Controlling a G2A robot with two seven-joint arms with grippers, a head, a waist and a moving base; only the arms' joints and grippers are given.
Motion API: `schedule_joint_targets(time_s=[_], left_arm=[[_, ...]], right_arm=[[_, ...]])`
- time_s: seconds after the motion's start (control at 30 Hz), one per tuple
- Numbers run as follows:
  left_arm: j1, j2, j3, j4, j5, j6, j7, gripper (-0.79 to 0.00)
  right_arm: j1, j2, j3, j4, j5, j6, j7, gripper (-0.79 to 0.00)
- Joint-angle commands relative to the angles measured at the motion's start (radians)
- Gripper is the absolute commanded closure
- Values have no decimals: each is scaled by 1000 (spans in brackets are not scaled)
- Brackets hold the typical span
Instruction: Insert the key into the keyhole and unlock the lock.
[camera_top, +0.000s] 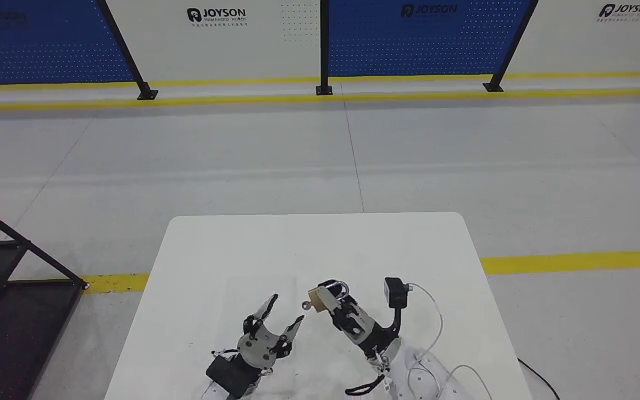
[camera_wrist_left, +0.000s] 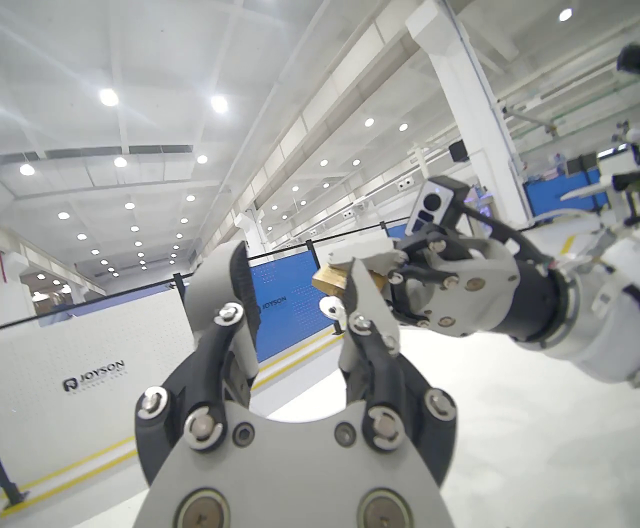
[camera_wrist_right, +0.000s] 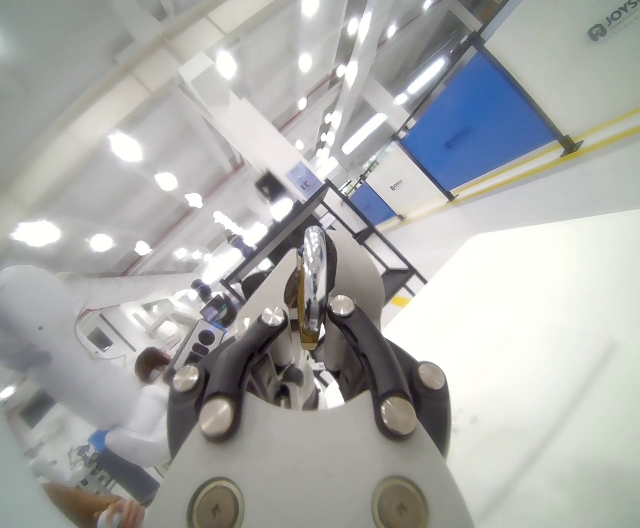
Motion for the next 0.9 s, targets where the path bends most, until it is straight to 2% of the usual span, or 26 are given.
schedule_joint_targets(time_s=[0.0,0.13,0.27,0.33,0.47,0.63,0.67,0.7,0.77,0.8,0.87], left_arm=[[32,12,-51,-26,-42,-86,-7,-785],[108,40,-178,-81,-106,-224,-74,-785],[177,58,-318,-127,-138,-230,-125,-785],[206,64,-365,-136,-158,-244,-151,-785],[236,70,-429,-138,-173,-251,-197,-785],[248,71,-445,-136,-184,-259,-210,-785],[248,71,-445,-136,-184,-259,-210,-785],[248,71,-445,-136,-184,-259,-210,-785],[248,71,-445,-136,-184,-259,-210,-785],[248,71,-445,-136,-184,-259,-210,-785],[248,71,-445,-136,-184,-259,-210,-785]], right_arm=[[7,0,3,14,-6,37,11,0],[50,-5,-23,50,-17,163,118,0],[126,-17,-109,102,-29,263,338,0],[157,-29,-157,119,-71,334,376,0],[226,-60,-265,161,-136,452,468,0],[296,-99,-351,226,-175,568,480,-3],[303,-106,-365,239,-175,576,477,-175],[314,-112,-376,251,-179,583,485,-209],[329,-121,-393,272,-190,602,495,-369],[336,-125,-401,279,-193,607,503,-680],[345,-130,-412,290,-205,617,513,-785]])
